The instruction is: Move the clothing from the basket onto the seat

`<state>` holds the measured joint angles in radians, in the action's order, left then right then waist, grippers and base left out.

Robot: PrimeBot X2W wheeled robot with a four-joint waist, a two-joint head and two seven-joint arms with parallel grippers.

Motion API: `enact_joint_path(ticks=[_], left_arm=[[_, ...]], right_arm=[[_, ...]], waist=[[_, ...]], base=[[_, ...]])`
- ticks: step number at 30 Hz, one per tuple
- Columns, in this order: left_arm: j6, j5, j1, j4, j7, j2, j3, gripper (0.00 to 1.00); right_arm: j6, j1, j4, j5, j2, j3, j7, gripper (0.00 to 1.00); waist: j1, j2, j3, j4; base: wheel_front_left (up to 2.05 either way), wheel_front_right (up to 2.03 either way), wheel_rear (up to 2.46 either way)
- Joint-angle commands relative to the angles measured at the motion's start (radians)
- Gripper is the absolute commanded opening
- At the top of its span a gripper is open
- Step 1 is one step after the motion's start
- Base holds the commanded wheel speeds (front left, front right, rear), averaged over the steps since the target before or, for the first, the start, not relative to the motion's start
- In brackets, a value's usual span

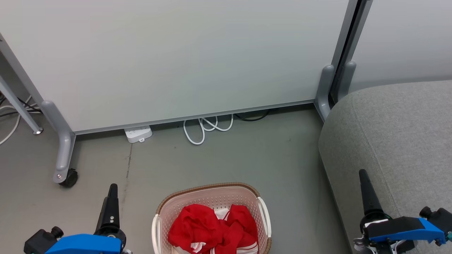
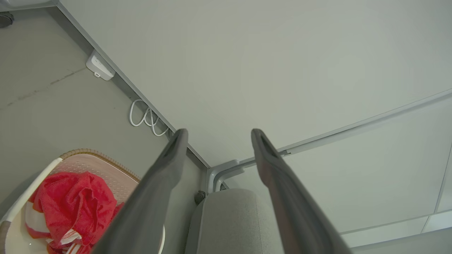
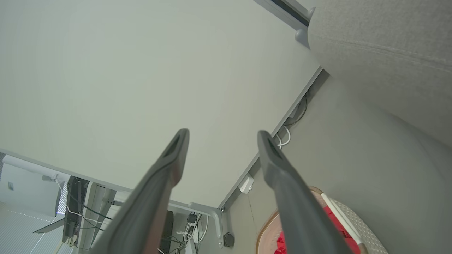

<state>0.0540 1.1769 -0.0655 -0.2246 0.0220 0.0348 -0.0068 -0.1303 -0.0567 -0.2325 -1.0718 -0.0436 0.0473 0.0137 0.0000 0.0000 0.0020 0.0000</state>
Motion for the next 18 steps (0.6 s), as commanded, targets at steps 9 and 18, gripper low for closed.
enact_joint_path(ticks=[9,18], left_arm=[[-0.016,-0.205,-0.005,0.022,0.038,0.011,-0.026,1.00],[-0.026,-0.364,0.000,0.022,0.068,0.012,-0.044,1.00]], right_arm=[[0.000,0.004,0.038,0.177,-0.004,-0.019,0.019,1.00],[0.000,0.016,0.056,0.318,-0.005,-0.021,0.029,1.00]], waist=[[0.0000,0.0000,-0.004,-0.001],[0.0000,0.0000,-0.008,0.000]], base=[[0.00,0.00,0.00],[0.00,0.00,0.00]])
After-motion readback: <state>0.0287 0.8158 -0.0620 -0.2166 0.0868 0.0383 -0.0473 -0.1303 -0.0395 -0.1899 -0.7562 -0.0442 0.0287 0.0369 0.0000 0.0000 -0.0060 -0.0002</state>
